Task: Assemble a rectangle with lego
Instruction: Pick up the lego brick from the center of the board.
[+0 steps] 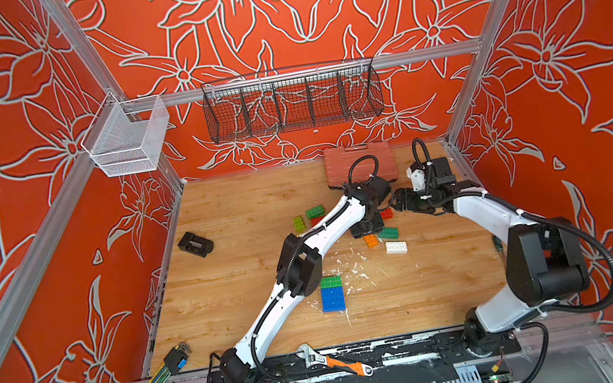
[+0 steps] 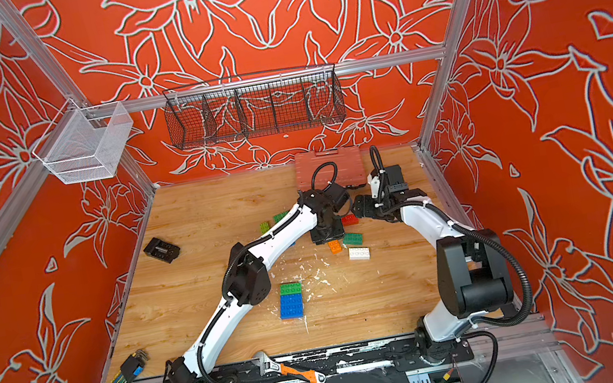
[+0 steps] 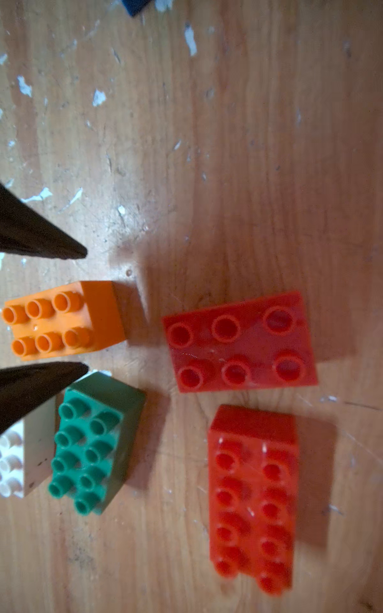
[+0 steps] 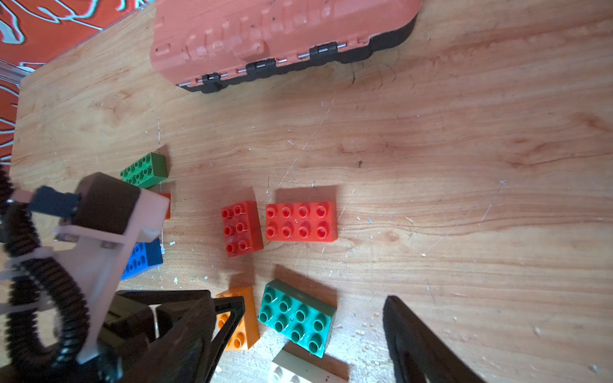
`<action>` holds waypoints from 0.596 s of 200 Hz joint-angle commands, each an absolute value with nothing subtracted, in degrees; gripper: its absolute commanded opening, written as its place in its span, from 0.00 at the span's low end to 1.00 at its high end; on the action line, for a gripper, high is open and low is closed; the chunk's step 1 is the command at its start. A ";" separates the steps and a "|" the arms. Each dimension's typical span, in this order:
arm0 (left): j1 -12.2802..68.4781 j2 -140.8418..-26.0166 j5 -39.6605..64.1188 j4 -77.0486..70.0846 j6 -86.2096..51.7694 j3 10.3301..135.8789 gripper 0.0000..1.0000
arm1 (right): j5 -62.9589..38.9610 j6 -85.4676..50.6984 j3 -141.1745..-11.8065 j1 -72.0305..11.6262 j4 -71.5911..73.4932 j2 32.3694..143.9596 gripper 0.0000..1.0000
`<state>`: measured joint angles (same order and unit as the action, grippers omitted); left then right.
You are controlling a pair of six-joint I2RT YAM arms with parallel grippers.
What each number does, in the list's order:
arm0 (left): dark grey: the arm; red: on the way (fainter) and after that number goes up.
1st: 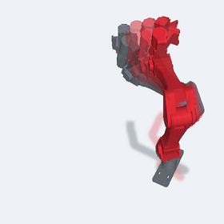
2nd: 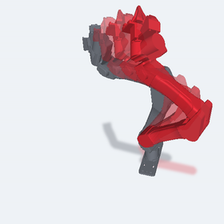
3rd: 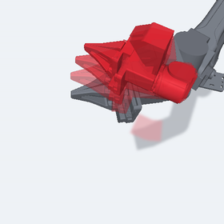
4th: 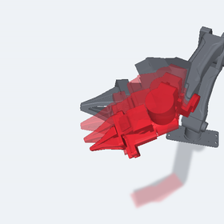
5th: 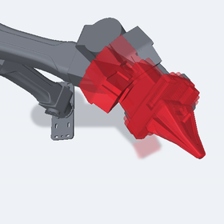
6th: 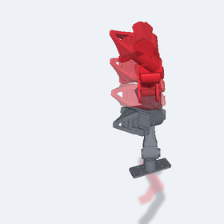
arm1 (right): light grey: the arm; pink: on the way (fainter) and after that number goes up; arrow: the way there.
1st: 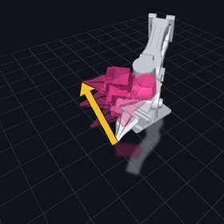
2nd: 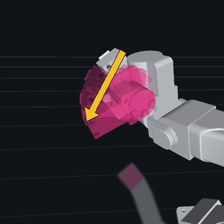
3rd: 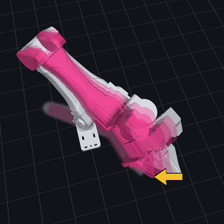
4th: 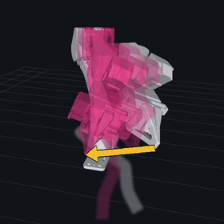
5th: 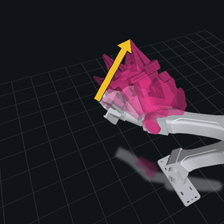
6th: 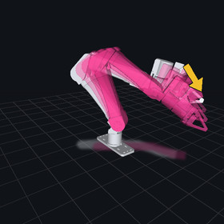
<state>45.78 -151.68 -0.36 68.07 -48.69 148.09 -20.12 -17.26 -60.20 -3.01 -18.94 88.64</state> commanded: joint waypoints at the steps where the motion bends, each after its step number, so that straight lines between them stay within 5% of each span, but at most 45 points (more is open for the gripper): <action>1: 46.66 -153.19 -0.61 69.55 -48.70 148.48 0.48 | -21.51 -18.19 -59.33 -2.99 -17.78 86.88 0.81; 56: 47.54 -153.22 -1.47 70.66 -48.69 148.19 0.39 | -22.68 -18.65 -58.71 -2.99 -17.05 86.41 0.81; 119: 47.55 -149.37 -2.81 71.92 -46.89 144.07 0.17 | -23.21 -18.73 -58.14 -2.99 -16.78 85.96 0.80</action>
<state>47.31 -152.14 -0.80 68.36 -47.88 147.44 -22.06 -18.31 -59.07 -3.01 -17.32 87.61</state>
